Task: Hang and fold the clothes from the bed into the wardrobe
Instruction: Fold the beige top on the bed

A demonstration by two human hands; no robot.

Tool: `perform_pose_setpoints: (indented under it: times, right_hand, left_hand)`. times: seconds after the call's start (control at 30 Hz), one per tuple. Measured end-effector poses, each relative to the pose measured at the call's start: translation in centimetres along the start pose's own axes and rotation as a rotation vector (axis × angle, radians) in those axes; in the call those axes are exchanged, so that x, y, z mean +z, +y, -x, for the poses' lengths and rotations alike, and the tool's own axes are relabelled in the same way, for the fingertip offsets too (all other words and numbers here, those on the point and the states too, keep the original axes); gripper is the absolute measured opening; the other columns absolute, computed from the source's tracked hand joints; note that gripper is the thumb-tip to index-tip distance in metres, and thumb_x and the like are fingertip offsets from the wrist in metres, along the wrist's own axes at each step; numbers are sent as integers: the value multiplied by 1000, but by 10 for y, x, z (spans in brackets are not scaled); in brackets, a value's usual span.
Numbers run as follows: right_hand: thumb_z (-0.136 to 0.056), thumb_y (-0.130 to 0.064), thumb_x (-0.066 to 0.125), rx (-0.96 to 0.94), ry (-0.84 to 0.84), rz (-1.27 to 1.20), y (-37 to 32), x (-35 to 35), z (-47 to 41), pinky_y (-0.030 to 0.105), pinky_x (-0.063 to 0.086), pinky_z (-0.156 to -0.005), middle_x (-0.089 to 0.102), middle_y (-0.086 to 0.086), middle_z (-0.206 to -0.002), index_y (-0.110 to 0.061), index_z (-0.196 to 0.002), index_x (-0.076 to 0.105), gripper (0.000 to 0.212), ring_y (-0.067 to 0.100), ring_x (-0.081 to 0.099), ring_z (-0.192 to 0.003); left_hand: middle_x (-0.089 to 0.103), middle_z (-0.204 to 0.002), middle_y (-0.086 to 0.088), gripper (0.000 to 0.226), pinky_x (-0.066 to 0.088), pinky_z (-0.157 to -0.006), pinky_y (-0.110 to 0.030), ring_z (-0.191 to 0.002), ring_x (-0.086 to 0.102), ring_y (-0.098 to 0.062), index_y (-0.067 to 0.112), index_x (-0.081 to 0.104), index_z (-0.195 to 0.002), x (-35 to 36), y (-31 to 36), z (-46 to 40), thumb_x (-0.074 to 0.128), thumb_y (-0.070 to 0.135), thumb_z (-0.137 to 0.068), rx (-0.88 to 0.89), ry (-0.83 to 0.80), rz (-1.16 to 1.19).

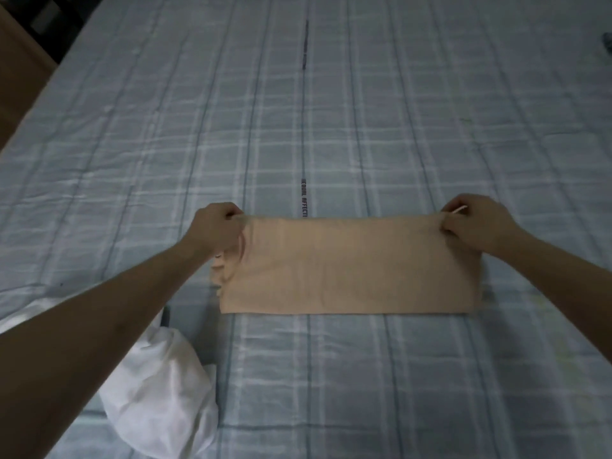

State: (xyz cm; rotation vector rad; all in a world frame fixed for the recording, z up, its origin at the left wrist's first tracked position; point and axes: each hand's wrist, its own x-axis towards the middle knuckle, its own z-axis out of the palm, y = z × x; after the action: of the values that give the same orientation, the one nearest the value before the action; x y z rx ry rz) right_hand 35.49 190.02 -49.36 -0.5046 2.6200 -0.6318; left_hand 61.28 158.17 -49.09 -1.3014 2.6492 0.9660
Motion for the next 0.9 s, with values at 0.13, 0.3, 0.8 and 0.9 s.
perform_pose_setpoints:
  times: [0.13,0.3,0.8,0.9]
  right_hand:
    - [-85,-9,55,-19,162,117,4,36,-6,43,46,-87,57,19,-116,-11,-112,57,27,36,53,-102]
    - [-91,-27,43,-291,347,336,0,72,25,57,26,-106,38,17,-145,-14,-133,46,44,38,36,-129]
    - [-74,-71,41,-183,-85,650,13,56,-12,56,22,-106,40,1,-137,-39,-135,38,68,27,35,-126]
    - [-67,-71,55,-156,-210,780,-6,37,-32,50,26,-100,39,2,-129,-40,-125,46,66,27,35,-121]
  left_hand:
    - [53,-129,-17,40,39,-94,-40,-116,49,-36,7,57,-123,34,-11,-5,51,5,-83,93,192,-136]
    - [21,-161,-5,55,10,-117,-56,-148,16,-29,23,40,-145,66,-25,14,37,34,-91,549,116,-439]
    - [21,-161,-7,60,2,-118,-56,-149,16,-29,17,46,-143,95,-20,18,37,40,-89,481,133,-436]
    - [12,-163,-2,58,3,-116,-55,-151,7,-25,22,42,-146,119,12,38,42,39,-90,686,132,-350]
